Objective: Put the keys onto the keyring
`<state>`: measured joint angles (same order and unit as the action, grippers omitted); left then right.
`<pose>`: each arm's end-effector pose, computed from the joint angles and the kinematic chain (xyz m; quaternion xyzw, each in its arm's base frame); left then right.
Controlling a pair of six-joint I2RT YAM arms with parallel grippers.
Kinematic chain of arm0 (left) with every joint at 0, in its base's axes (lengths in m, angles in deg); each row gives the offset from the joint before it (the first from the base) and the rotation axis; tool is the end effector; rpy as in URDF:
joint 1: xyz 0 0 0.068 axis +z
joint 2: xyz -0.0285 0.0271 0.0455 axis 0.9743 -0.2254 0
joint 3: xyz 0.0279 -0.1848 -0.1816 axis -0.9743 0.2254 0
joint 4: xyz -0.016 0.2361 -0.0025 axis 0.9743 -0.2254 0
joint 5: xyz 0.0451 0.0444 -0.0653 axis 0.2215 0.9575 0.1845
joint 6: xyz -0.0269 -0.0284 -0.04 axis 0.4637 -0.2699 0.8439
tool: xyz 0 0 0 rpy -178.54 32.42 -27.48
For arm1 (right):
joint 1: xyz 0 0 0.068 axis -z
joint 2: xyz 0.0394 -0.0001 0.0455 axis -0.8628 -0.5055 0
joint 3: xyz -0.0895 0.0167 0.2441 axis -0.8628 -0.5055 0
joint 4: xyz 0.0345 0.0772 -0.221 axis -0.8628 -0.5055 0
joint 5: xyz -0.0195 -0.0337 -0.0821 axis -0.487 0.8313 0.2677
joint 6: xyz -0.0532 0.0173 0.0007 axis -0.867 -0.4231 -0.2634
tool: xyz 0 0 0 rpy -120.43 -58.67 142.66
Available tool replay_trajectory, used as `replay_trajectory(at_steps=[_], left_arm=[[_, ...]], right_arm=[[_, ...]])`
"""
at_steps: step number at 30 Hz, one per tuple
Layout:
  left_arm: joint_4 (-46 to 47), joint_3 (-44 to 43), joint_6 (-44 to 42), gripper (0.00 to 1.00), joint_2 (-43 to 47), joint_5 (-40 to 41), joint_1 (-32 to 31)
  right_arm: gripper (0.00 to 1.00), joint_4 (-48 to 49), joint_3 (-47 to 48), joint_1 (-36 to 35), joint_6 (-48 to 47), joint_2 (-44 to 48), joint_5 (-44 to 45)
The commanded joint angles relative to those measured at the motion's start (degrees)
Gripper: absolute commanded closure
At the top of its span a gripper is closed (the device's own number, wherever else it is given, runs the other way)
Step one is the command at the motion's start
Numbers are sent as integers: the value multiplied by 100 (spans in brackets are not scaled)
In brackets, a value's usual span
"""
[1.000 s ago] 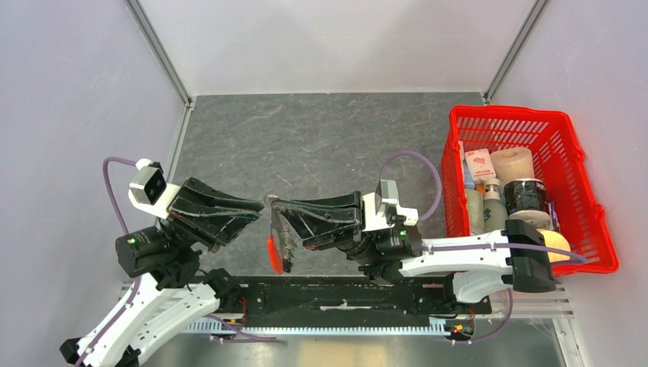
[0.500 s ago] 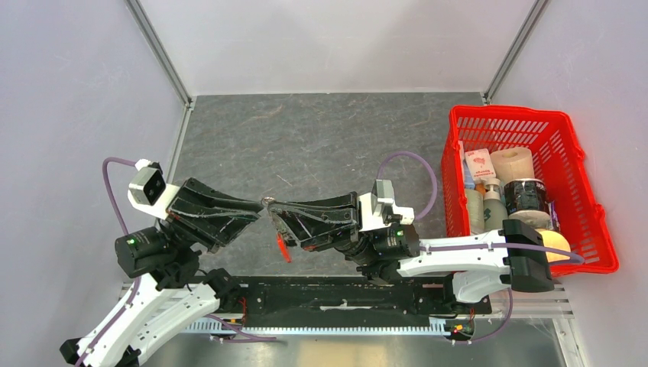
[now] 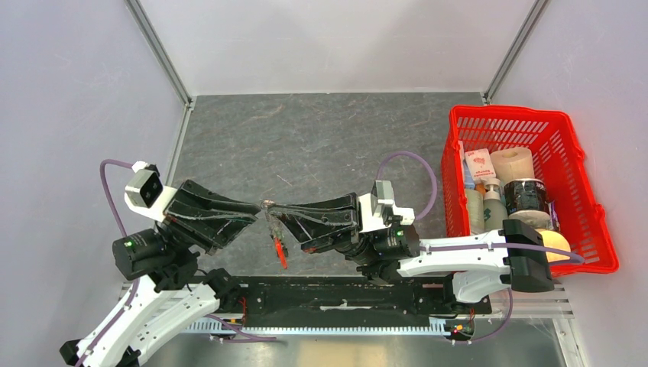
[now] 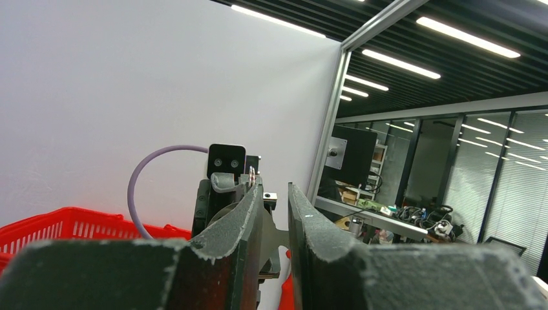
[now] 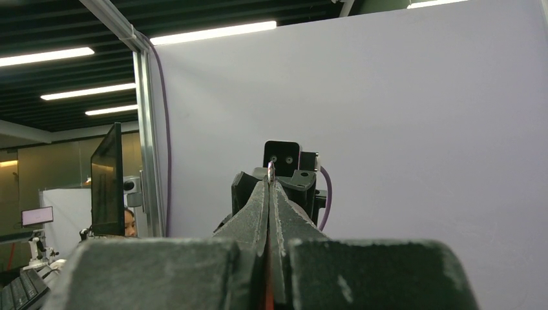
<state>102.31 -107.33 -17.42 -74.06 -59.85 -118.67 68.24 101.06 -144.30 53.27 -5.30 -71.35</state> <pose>0.0236 -0.0461 0.4424 0.2061 0.3068 -0.7394 0.5628 0.0266 0.2655 0.4313 -0.1519 0.2264 0.6860 0.6746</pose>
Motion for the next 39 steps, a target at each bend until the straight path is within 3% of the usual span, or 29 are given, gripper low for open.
replay_trajectory(at_steps=[1,39], left_arm=[[-50,-92,-9,73,81,41,12],[-107,-155,-38,72,63,79,12]], right_arm=[[100,402,204,-37,-10,209,-93],[100,402,440,-40,68,-136,-4]])
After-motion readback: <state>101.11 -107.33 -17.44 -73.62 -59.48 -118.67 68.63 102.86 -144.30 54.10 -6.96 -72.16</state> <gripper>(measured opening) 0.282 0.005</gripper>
